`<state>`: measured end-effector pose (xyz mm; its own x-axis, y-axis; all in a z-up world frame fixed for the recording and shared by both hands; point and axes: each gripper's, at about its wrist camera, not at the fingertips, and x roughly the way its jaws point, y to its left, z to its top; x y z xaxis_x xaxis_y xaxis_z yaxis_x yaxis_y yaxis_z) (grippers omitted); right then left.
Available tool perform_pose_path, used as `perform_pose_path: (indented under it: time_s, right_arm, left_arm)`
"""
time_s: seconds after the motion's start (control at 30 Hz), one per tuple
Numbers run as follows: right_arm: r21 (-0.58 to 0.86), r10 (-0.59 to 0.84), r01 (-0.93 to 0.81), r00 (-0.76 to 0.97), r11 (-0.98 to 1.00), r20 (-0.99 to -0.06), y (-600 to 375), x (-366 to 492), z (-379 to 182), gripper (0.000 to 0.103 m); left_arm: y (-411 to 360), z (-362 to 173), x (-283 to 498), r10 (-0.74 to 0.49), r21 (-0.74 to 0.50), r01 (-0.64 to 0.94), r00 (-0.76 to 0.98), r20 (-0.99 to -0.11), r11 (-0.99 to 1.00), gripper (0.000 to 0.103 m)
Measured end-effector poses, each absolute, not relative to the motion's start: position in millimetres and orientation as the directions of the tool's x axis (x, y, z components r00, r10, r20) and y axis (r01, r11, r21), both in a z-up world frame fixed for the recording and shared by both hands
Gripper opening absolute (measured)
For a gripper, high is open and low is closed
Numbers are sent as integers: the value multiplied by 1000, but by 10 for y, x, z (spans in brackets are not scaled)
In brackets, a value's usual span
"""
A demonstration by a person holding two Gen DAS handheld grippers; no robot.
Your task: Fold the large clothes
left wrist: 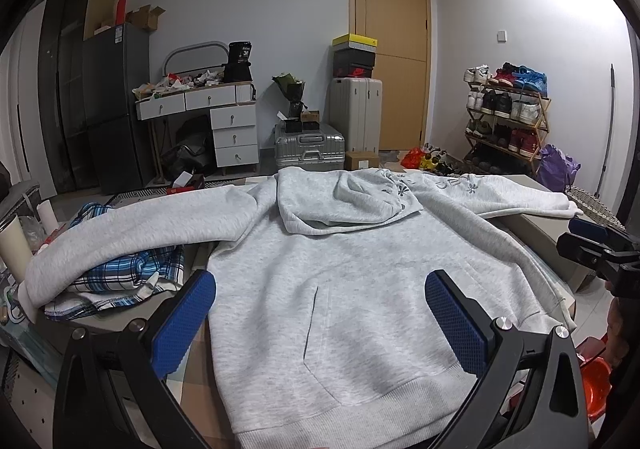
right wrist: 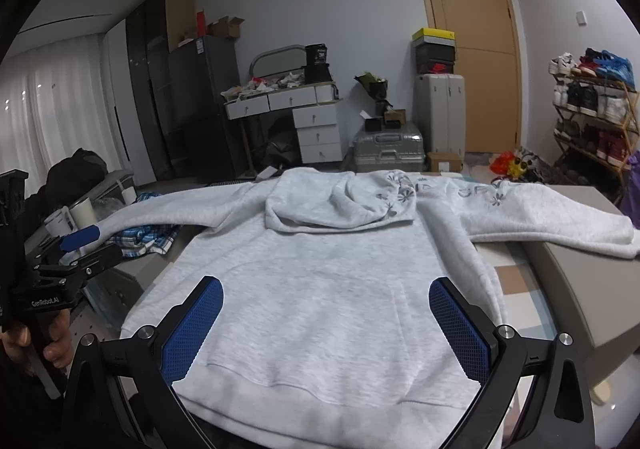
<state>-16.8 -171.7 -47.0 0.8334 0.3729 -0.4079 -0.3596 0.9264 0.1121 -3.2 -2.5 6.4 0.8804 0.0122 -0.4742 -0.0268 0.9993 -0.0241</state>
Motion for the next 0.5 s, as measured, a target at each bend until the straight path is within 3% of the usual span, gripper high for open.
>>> perform_pose_path:
  time_s: [0.5]
  right_arm:
    - [107, 374, -363, 831, 925, -411, -1719, -175, -473, 103]
  left_arm:
    - [-65, 56, -36, 16, -20, -29, 881, -472, 999, 102]
